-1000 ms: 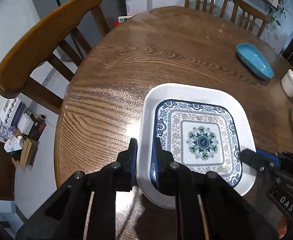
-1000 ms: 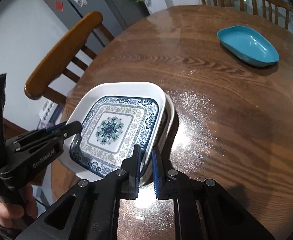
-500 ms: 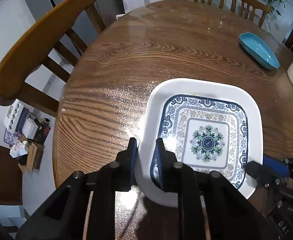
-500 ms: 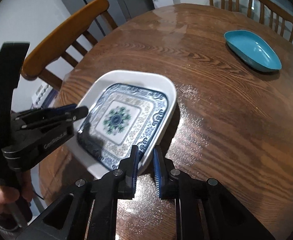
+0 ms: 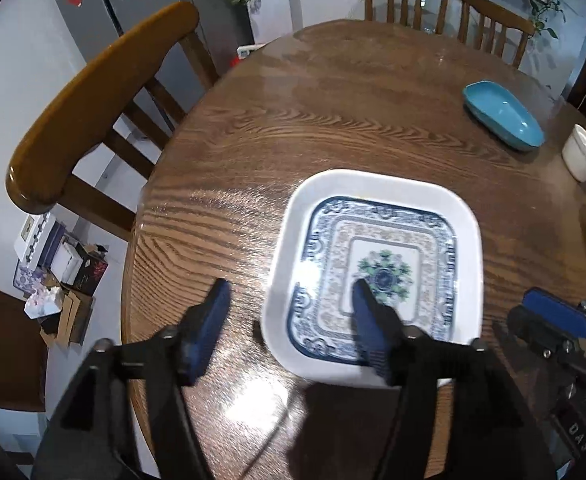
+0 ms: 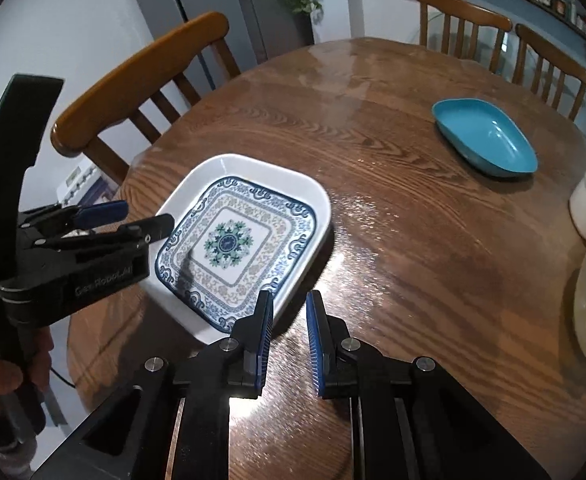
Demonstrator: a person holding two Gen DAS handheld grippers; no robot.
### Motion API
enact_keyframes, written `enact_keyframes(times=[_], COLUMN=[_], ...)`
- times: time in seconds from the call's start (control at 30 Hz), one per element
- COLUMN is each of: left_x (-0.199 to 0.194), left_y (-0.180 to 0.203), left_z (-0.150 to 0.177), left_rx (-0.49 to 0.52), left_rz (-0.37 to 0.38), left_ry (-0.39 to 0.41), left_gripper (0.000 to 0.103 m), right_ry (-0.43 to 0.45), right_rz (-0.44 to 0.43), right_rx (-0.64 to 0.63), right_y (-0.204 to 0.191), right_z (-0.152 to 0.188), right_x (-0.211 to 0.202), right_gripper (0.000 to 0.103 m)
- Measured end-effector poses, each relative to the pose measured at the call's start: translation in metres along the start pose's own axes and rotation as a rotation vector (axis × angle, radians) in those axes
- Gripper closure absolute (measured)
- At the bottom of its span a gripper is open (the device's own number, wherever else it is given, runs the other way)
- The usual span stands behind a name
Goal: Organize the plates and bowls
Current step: 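Open the left gripper and withdraw from the stacked plates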
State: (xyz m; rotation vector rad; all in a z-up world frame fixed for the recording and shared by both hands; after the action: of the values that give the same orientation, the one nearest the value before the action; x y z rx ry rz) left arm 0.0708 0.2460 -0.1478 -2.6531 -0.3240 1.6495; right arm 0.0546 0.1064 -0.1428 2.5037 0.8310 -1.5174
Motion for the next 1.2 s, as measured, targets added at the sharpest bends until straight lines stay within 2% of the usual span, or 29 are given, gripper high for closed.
enact_keyframes(times=[0.07, 0.1, 0.17, 0.4, 0.47, 0.53, 1.03, 1.2], left_x=[-0.007, -0.011, -0.017, -0.036, -0.040, -0.045, -0.082, -0.095], left_y=[0.007, 0.013, 0.022, 0.063, 0.077, 0.088, 0.185, 0.205], left_z=[0.000, 0.000, 0.000, -0.002, -0.004, -0.005, -0.015, -0.019], left_rx=[0.006, 0.012, 0.023, 0.076, 0.093, 0.109, 0.218, 0.240], left_rz=[0.010, 0.018, 0.030, 0.075, 0.085, 0.092, 0.215, 0.232], left_ry=[0.011, 0.017, 0.025, 0.045, 0.052, 0.063, 0.107, 0.125], left_gripper=[0.025, 0.024, 0.022, 0.017, 0.006, 0.001, 0.001, 0.001], right_ry=[0.007, 0.010, 0.019, 0.074, 0.092, 0.108, 0.184, 0.202], right_rz=[0.005, 0.008, 0.015, 0.059, 0.075, 0.085, 0.161, 0.175], right_rx=[0.016, 0.029, 0.053, 0.137, 0.164, 0.190, 0.350, 0.372], right_y=[0.010, 0.016, 0.024, 0.066, 0.080, 0.092, 0.172, 0.194], right_z=[0.003, 0.004, 0.005, 0.009, 0.011, 0.013, 0.038, 0.040], right_x=[-0.007, -0.010, -0.015, -0.045, -0.056, -0.065, -0.119, -0.135], right_gripper=[0.083, 0.080, 0.065, 0.062, 0.057, 0.051, 0.050, 0.049])
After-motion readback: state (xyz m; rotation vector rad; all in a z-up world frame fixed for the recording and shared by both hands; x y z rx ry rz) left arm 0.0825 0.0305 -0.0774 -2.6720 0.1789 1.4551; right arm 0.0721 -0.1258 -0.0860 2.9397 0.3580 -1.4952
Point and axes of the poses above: each gripper's, at about its wrist camera, not at the fingertips, and x roughly the way its jaws point, y to its right, z to its underside, the point moved 10 cm from there along x, roughly the way its jaws point, and after that the axes turned 2 degrees about -y, right-handed, at the moved point
